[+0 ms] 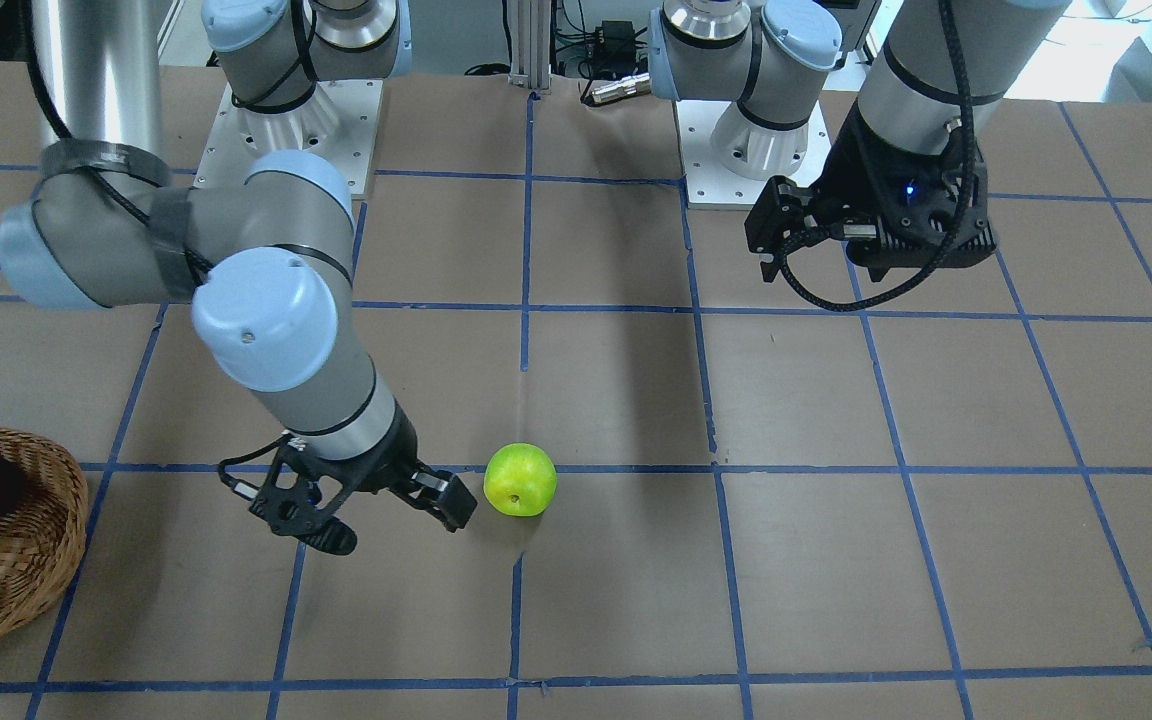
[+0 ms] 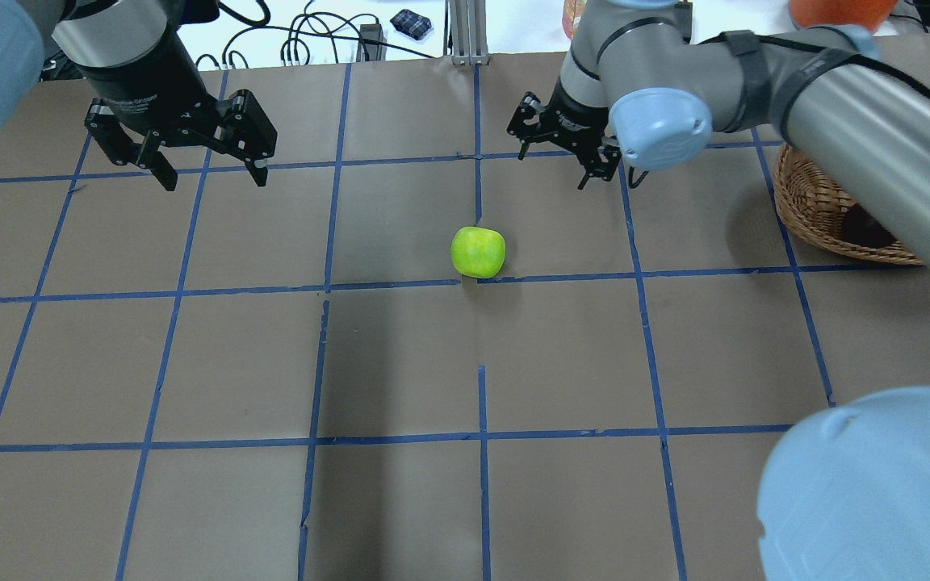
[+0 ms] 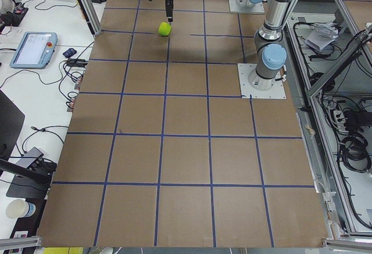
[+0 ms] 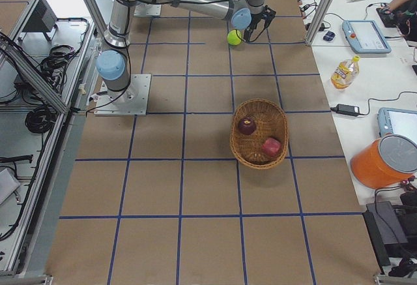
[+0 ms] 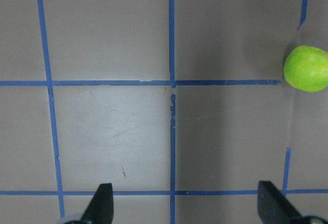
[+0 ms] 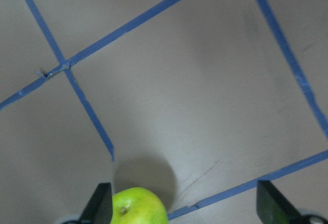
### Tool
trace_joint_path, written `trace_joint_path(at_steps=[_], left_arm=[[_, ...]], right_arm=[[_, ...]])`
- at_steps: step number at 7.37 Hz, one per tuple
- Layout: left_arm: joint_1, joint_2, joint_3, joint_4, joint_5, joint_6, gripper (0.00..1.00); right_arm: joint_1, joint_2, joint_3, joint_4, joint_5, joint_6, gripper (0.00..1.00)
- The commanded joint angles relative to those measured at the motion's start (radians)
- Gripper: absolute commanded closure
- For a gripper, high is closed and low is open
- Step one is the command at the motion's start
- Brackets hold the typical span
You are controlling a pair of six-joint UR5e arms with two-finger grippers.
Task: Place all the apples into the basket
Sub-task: 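Withdraw the left gripper while moving the right gripper over the green apple, then close the right gripper on the green apple and lift it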
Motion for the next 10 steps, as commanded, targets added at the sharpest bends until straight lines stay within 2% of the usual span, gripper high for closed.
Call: trace_joint_path(at_steps=[1, 5, 10], left_arm=[[0.000, 0.014, -0.001, 0.006, 0.008, 0.008, 0.00], [0.003, 0.007, 0.007, 0.015, 0.020, 0.014, 0.00], [0.012, -0.007, 0.013, 0.021, 0.027, 0.012, 0.00]], right_arm=[[0.058, 0.052, 0.002, -0.020, 0.011, 0.069, 0.00], [0.119, 0.078, 0.010, -0.006, 0.028, 0.083, 0.00], [0.121, 0.135, 0.021, -0.020, 0.030, 0.069, 0.00]])
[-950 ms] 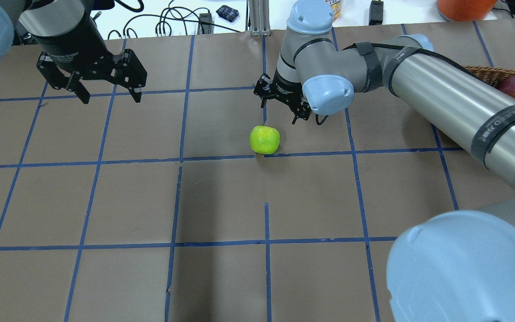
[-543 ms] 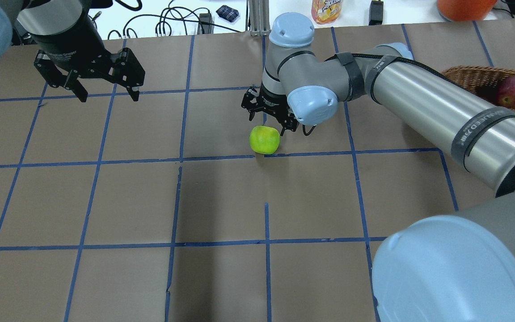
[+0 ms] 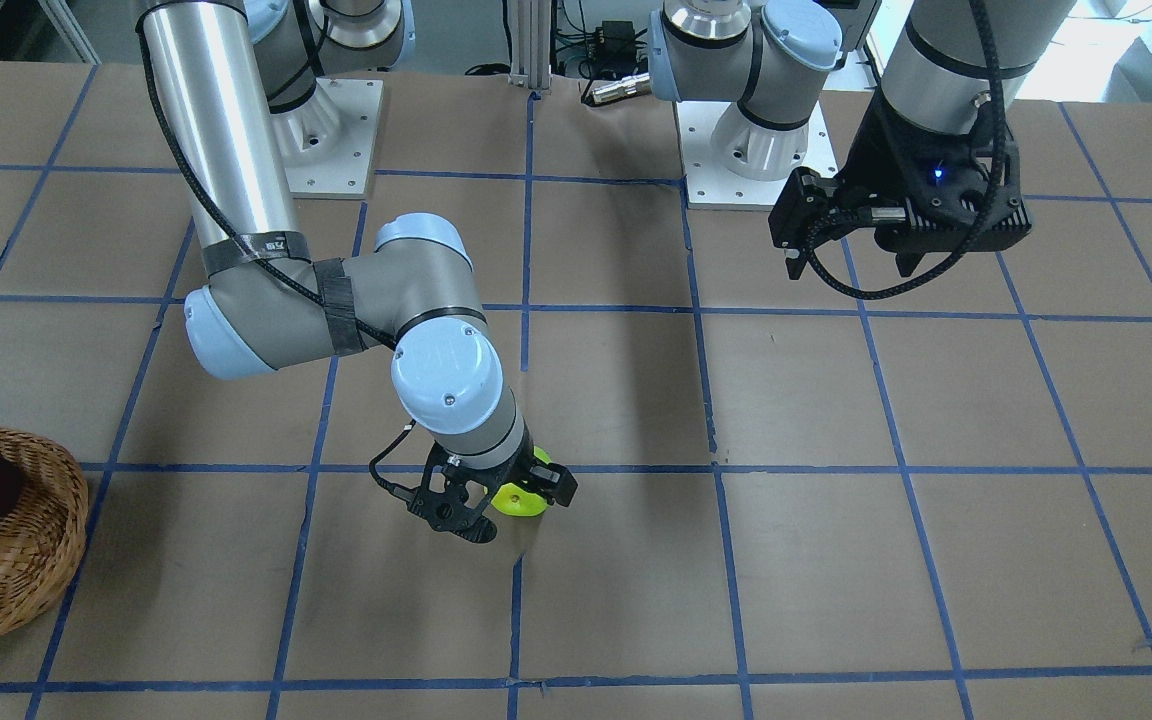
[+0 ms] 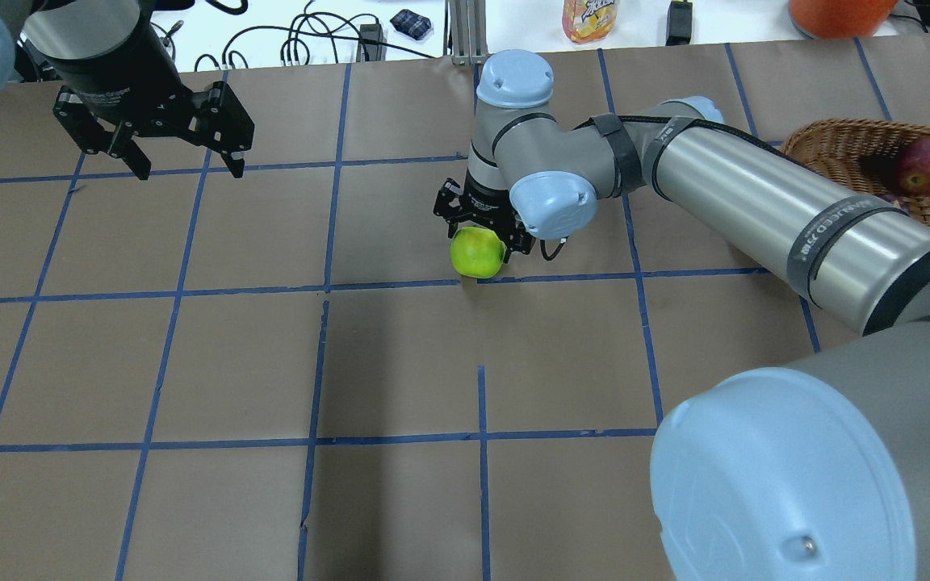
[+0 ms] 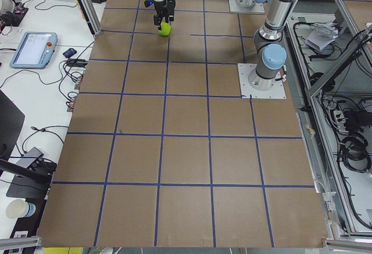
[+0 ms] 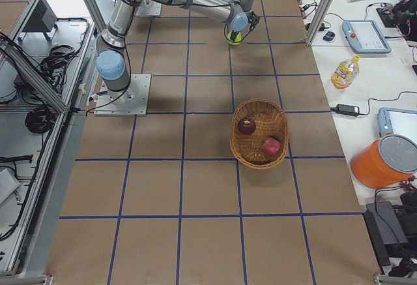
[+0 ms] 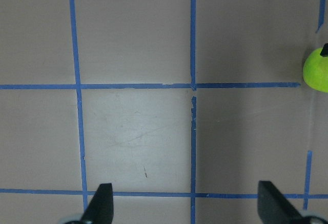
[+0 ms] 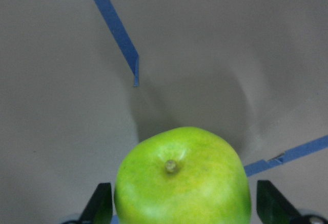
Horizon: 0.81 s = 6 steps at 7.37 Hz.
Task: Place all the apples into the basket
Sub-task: 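Close the right gripper on the green apple and lift it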
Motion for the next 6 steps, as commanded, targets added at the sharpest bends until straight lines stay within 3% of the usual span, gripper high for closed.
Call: trace_joint_path(at_steps=[1, 2, 3, 4, 6], left_arm=[[-0.001, -0.001, 0.004, 0.001, 0.022, 0.001, 0.00], [-0.001, 0.002, 0.003, 0.001, 0.045, 0.001, 0.00], [-0.001, 0.002, 0.003, 0.001, 0.043, 0.001, 0.00], [-0.001, 0.005, 0.004, 0.001, 0.037, 0.001, 0.00], [-0.005, 0.014, 0.004, -0.003, 0.008, -0.008, 0.00]], right_arm=[[0.002, 0.028, -0.001, -0.010, 0.007, 0.000, 0.00], [0.008, 0.030, 0.001, -0.007, 0.002, 0.003, 0.00], [0.011, 0.027, -0.002, -0.008, -0.002, 0.000, 0.38], [0.011, 0.021, -0.015, -0.005, -0.002, -0.004, 0.82], [0.003, -0.022, -0.076, 0.043, -0.022, -0.004, 0.86]])
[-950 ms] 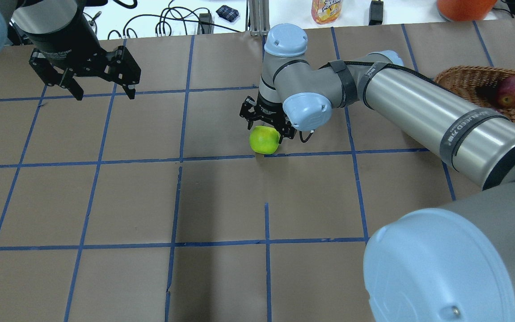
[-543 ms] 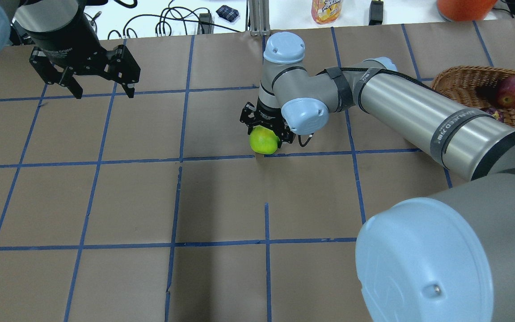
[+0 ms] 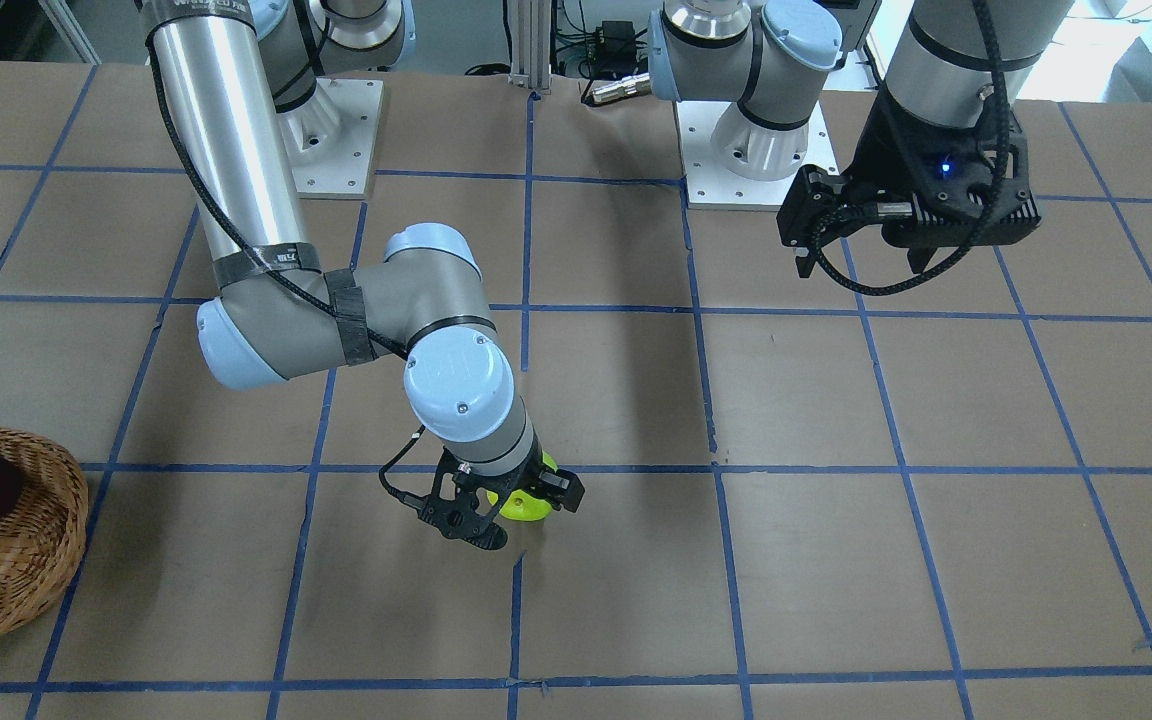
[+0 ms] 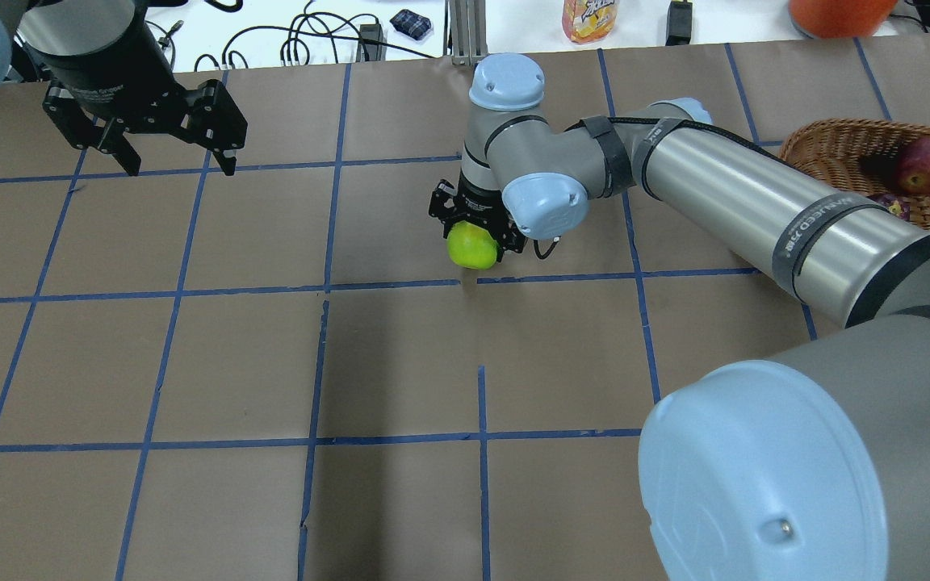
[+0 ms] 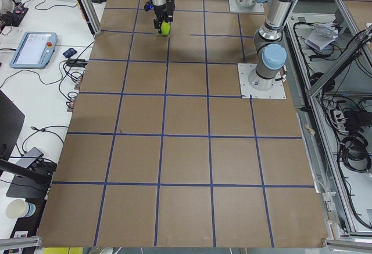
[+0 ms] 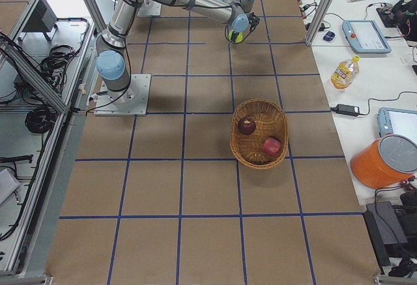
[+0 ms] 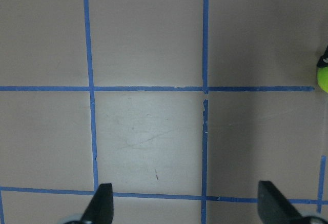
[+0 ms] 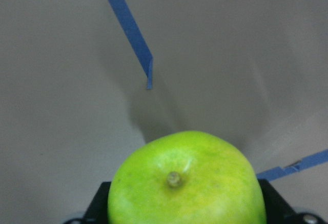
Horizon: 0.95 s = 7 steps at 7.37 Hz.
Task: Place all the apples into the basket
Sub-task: 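Carry the green apple with the right gripper to the basket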
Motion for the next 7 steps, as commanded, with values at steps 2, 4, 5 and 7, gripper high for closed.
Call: trace_joint_path(at_steps=[2, 4, 5, 7], left_arm=[[-0.001, 0.010, 0.000, -0.008, -0.007, -0.008, 0.00], [-0.001, 0.010, 0.000, -0.010, -0.010, -0.008, 0.00], [-0.001, 0.007, 0.000, -0.008, -0.011, -0.008, 0.00], [-0.002, 0.011, 0.000, -0.010, -0.013, -0.009, 0.00]], right_arm=[[-0.119, -0.073, -0.111, 0.165, -0.134, -0.089, 0.86], [-0.331, -0.127, -0.163, 0.302, -0.149, -0.402, 0.86], [-0.412, -0.133, -0.163, 0.302, -0.187, -0.474, 0.86], [-0.541, -0.121, -0.156, 0.283, -0.249, -0.730, 0.93]])
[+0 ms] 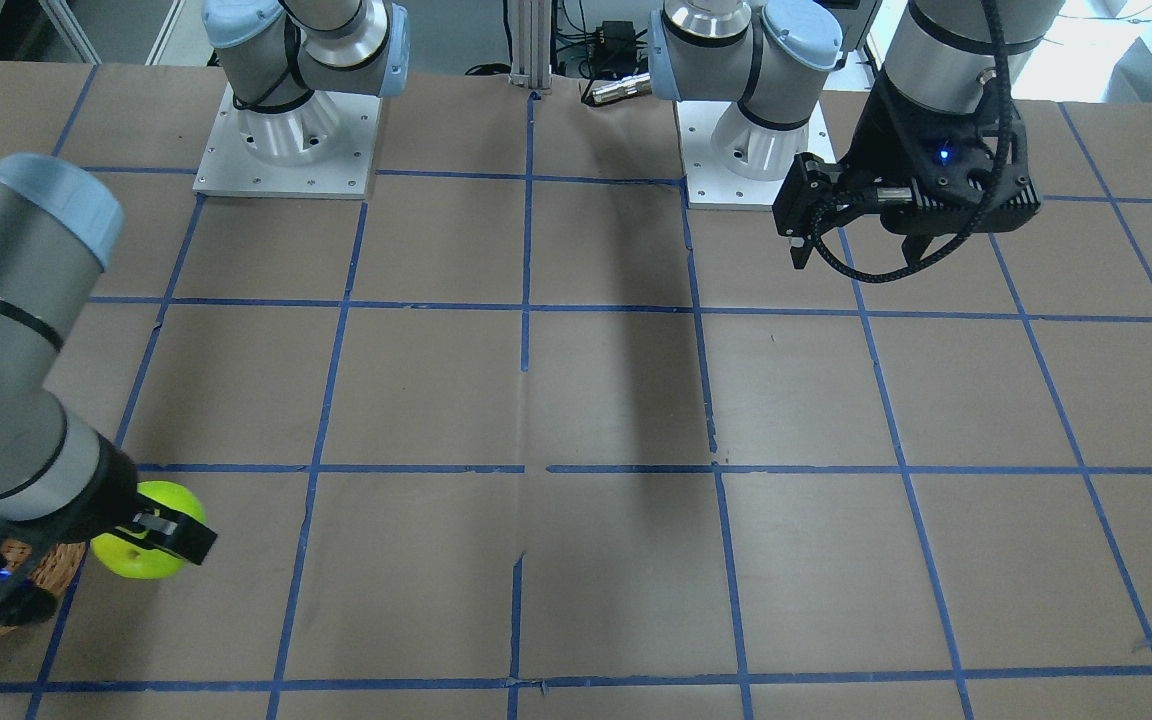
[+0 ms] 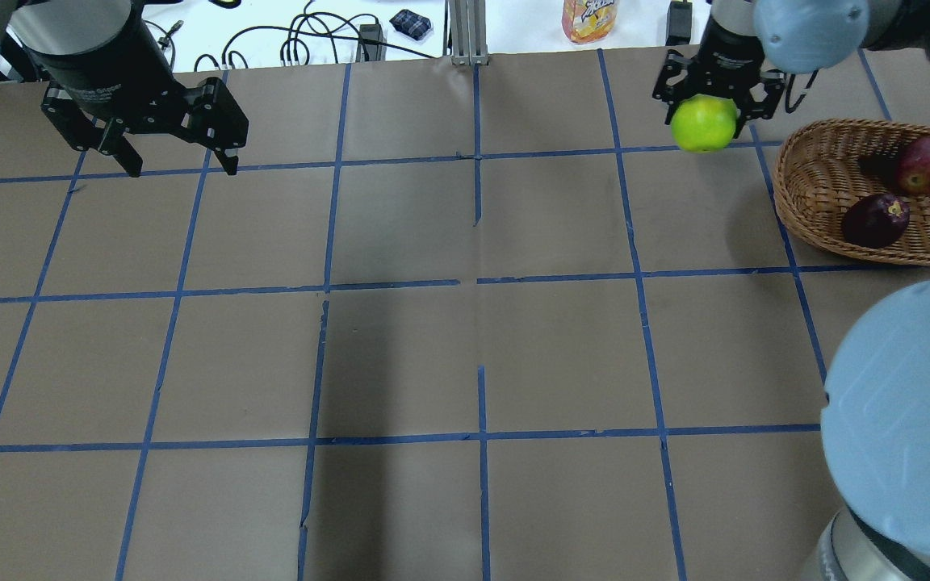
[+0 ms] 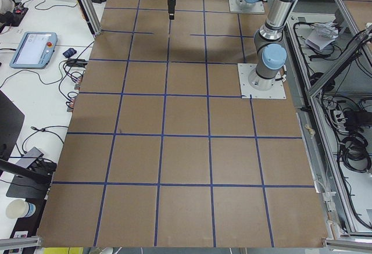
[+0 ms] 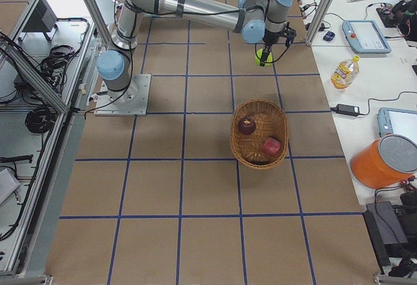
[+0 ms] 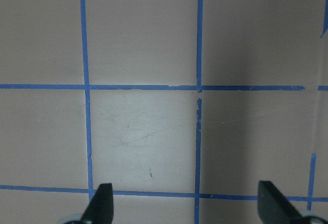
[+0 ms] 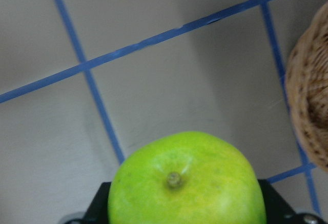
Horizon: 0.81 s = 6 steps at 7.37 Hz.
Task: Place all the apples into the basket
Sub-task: 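Carry the green apple with the right gripper to the basket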
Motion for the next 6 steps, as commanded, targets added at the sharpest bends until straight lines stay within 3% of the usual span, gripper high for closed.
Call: trace_joint_path(at_steps=[1, 3, 6], left_arm=[[-0.001, 0.000, -0.001, -0.001, -0.002, -0.001, 0.00], [-0.003, -0.007, -0.001, -0.001, -0.002, -0.001, 0.00], [-0.004, -0.001, 0.001, 0.001, -0.005, -0.003, 0.00]], right_arm=[[-0.154, 0.007, 0.010, -0.008, -0.042, -0.211, 0.93], [-0.223, 0.019, 0.013, -0.013, -0.074, -0.312, 0.92], [-0.256, 0.070, 0.013, -0.062, -0.082, -0.316, 0.88]])
